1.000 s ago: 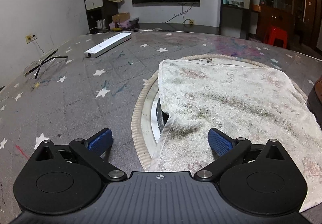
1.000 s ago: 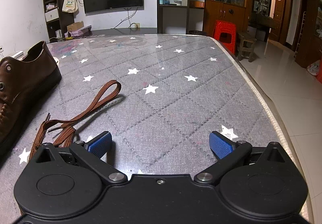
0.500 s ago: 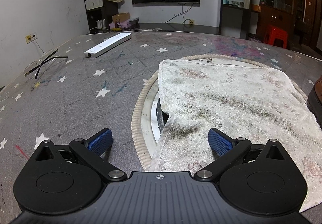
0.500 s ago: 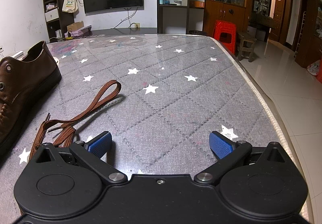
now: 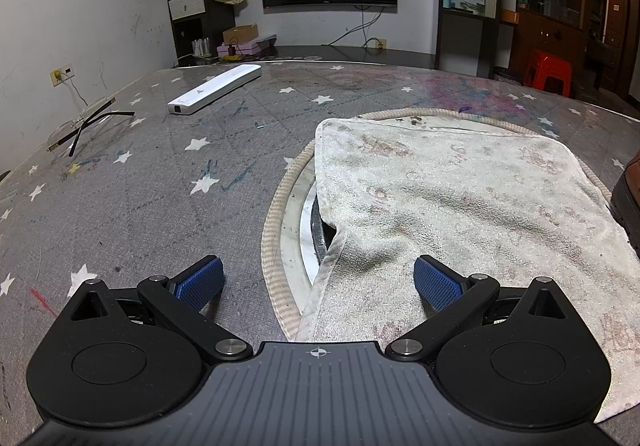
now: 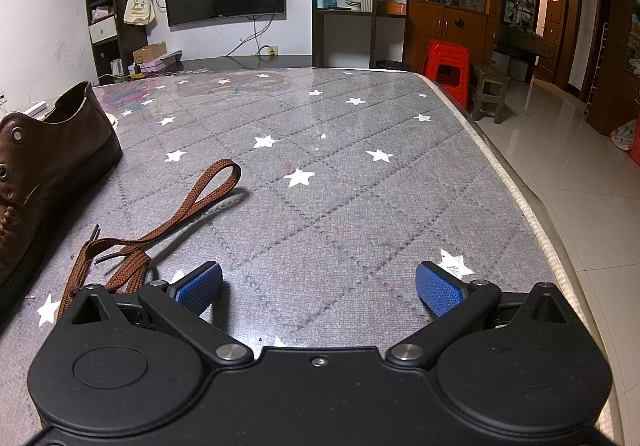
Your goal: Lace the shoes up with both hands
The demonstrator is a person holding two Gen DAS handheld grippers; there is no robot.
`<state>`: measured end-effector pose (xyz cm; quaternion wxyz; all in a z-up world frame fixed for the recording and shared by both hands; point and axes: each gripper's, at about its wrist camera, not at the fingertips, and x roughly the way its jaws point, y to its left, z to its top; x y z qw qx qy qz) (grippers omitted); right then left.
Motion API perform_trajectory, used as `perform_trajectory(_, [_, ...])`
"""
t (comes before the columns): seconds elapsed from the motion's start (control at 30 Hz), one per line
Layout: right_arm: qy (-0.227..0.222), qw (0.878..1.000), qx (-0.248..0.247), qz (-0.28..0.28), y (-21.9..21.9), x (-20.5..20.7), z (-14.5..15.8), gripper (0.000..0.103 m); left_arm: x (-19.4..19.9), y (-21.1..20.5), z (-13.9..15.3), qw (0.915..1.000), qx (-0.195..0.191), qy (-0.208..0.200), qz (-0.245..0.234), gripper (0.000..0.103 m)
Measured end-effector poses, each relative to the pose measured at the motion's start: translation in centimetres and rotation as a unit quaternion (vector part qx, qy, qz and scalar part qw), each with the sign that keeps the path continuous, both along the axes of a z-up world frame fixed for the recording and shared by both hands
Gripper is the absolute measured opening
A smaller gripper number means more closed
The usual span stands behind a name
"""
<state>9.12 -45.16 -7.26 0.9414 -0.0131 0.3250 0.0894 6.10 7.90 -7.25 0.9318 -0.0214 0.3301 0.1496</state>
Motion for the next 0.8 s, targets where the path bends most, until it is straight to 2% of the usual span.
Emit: perform_trajectory(0.8, [0.000, 1.000, 0.000, 0.000, -0.04, 0.04, -0.01, 0.103, -0.07, 0.16, 0.06, 1.0000, -0.001, 0.000, 0.000, 0.103])
